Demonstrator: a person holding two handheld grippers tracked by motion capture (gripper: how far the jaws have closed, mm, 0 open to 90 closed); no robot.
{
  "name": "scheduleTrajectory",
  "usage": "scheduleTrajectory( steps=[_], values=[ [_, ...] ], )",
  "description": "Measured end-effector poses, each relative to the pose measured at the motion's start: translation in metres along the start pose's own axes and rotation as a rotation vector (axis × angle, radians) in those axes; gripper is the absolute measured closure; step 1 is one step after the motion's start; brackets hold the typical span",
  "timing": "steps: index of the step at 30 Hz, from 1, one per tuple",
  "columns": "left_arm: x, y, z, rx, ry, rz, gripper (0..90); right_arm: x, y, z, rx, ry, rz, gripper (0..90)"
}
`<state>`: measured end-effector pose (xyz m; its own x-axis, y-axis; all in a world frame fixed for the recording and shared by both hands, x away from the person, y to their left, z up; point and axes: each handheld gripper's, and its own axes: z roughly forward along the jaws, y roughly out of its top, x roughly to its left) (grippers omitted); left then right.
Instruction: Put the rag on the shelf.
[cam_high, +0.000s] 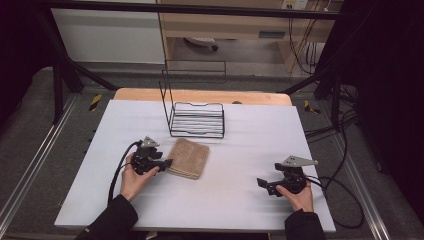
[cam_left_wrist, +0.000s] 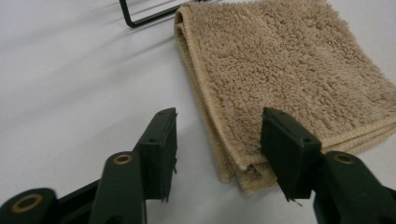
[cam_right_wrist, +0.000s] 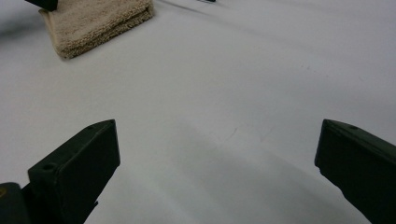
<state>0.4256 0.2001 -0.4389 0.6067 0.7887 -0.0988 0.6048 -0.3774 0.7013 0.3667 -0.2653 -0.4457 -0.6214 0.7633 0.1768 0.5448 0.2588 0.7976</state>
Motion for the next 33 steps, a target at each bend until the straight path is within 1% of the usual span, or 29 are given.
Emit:
scheduleTrajectory(
  steps=[1,2,4,5,6,8,10,11,13,15,18,19,21,22,23,25,28,30,33],
  values=[
    [0.0,0.0,0.0,0.002,-0.004,0.002,48.5,0.0,0.0,0.0,0.0,0.0,0.0,0.5],
    [0.0,0.0,0.0,0.004,-0.016,-0.001,52.7,0.0,0.0,0.0,-0.001,0.0,0.0,0.5],
    [0.0,0.0,0.001,0.006,-0.021,-0.001,55.8,0.0,0.0,0.0,0.0,0.001,-0.006,0.5],
    [-0.001,0.0,0.001,0.009,-0.024,0.0,55.8,0.0,0.0,0.0,0.0,0.001,-0.006,0.5],
    [-0.001,-0.001,0.001,0.013,-0.026,0.001,58.2,0.0,0.0,0.001,0.004,0.001,-0.007,0.5],
    [-0.003,-0.001,0.003,0.02,-0.031,0.01,60.6,0.0,0.0,0.001,0.003,0.003,-0.007,0.6],
    [-0.004,-0.001,0.003,0.022,-0.033,0.009,62.8,0.0,0.0,0.001,0.003,0.002,-0.007,0.5],
    [-0.005,-0.001,0.003,0.027,-0.03,0.018,62.8,0.0,0.0,0.001,0.003,0.002,-0.007,0.5],
    [-0.006,-0.001,0.003,0.032,-0.023,0.023,63.3,0.0,0.0,0.001,0.0,0.002,-0.007,0.5],
    [-0.008,-0.002,0.003,0.037,-0.023,0.017,65.9,0.0,0.0,0.001,0.003,0.003,-0.007,0.6],
    [-0.008,-0.002,0.004,0.042,-0.031,-0.012,68.7,0.0,0.0,0.001,0.004,0.004,-0.006,0.6],
    [-0.009,-0.002,0.004,0.045,-0.031,-0.012,71.1,0.0,0.0,0.001,0.002,0.004,-0.006,0.6],
    [-0.009,-0.002,0.004,0.049,-0.03,-0.02,72.5,0.0,0.0,0.001,0.003,0.005,-0.003,0.6],
    [-0.01,-0.002,0.004,0.05,-0.03,-0.025,75.8,0.0,0.0,0.001,0.003,0.004,-0.006,0.6],
    [-0.01,-0.002,0.004,0.05,-0.033,-0.029,75.8,0.0,0.0,0.001,0.003,0.004,-0.006,0.6],
    [-0.01,-0.001,0.003,0.051,-0.036,-0.035,80.3,0.0,0.0,0.001,0.003,0.005,-0.002,0.7],
    [-0.011,-0.001,0.002,0.047,-0.035,-0.042,81.9,0.001,0.0,0.002,0.006,0.005,-0.003,0.7],
    [-0.011,-0.001,0.001,0.043,-0.044,-0.051,82.8,0.001,0.0,0.002,0.005,0.006,-0.007,0.7],
    [-0.012,-0.001,-0.003,0.028,-0.049,-0.058,83.4,0.001,0.0,0.002,0.005,0.007,-0.006,0.7]
  ],
)
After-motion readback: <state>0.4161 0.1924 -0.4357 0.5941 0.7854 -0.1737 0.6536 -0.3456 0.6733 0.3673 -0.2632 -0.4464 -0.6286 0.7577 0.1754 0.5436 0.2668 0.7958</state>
